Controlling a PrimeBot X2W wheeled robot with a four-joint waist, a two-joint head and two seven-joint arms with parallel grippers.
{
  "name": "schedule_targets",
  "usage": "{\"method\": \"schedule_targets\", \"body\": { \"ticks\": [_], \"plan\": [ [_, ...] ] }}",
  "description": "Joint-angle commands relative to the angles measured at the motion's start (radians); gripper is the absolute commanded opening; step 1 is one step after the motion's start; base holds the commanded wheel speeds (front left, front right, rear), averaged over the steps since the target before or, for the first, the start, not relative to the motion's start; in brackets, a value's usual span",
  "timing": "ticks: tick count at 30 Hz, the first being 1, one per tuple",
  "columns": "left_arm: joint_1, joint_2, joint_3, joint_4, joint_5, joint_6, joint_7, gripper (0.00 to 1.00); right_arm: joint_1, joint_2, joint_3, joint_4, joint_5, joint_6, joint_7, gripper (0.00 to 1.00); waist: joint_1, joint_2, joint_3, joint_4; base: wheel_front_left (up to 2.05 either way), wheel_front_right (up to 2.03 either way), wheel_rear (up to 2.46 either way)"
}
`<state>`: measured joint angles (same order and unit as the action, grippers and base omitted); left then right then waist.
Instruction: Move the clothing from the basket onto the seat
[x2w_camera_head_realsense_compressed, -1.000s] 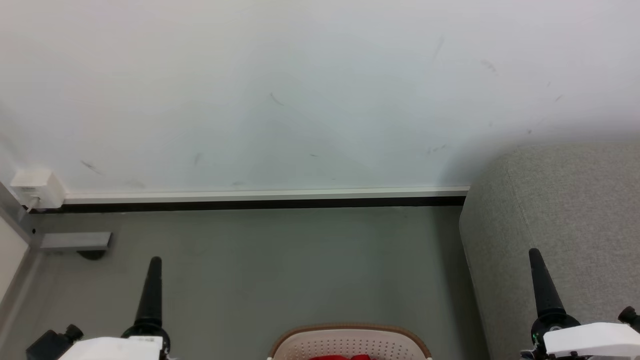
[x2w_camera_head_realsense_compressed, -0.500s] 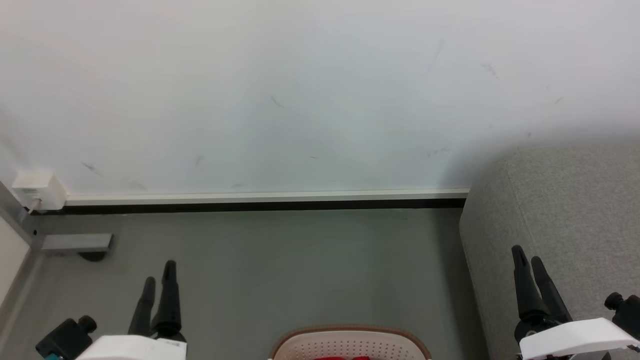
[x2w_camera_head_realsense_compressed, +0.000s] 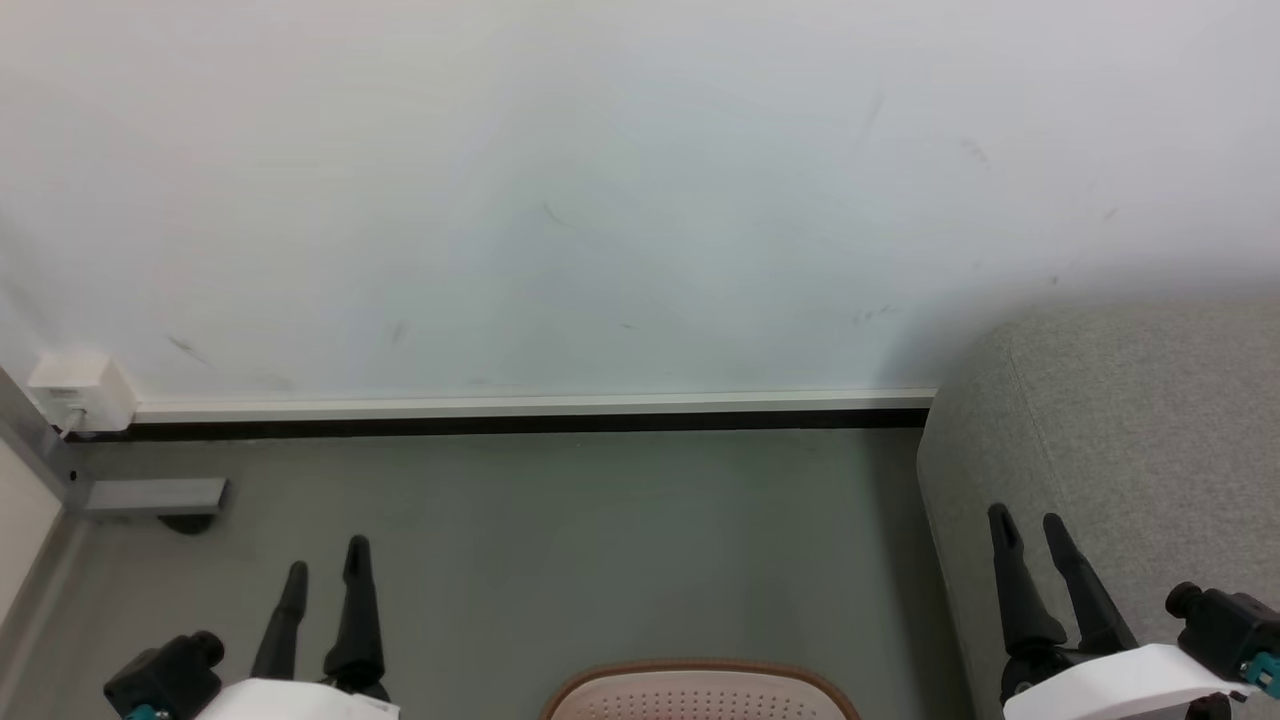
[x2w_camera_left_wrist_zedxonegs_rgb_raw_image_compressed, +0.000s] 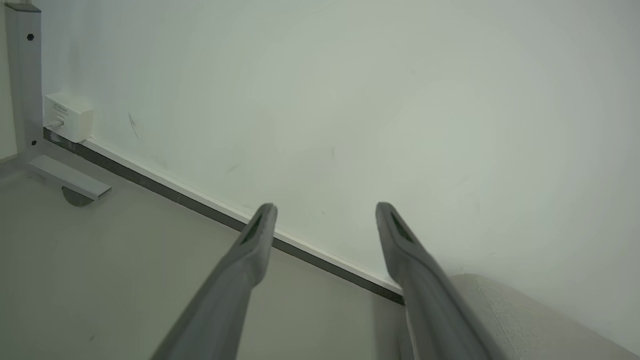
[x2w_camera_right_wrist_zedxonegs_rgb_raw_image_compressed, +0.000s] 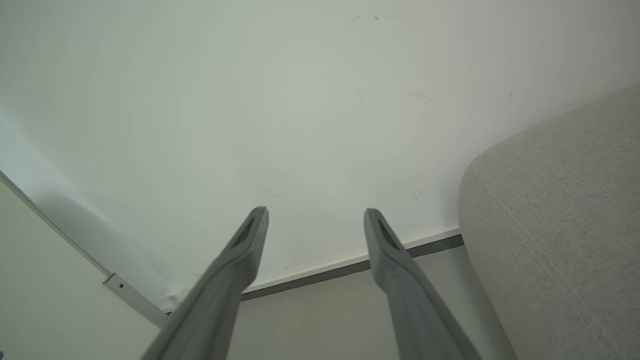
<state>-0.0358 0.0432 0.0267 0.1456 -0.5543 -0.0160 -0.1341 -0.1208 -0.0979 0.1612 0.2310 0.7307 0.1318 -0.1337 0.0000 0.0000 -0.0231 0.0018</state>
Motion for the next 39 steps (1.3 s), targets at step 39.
{"method": "schedule_targets", "body": {
  "ticks": [39],
  "plan": [
    [0.017, 0.022, -0.035, 0.026, 0.38, 0.045, -0.096, 1.0, -0.046, -0.005, 0.047, 0.079, -0.364, -0.002, -0.096, 1.0, 0.0, 0.0, -0.015, -0.011, 0.0, 0.0, 0.0]
  ]
}}
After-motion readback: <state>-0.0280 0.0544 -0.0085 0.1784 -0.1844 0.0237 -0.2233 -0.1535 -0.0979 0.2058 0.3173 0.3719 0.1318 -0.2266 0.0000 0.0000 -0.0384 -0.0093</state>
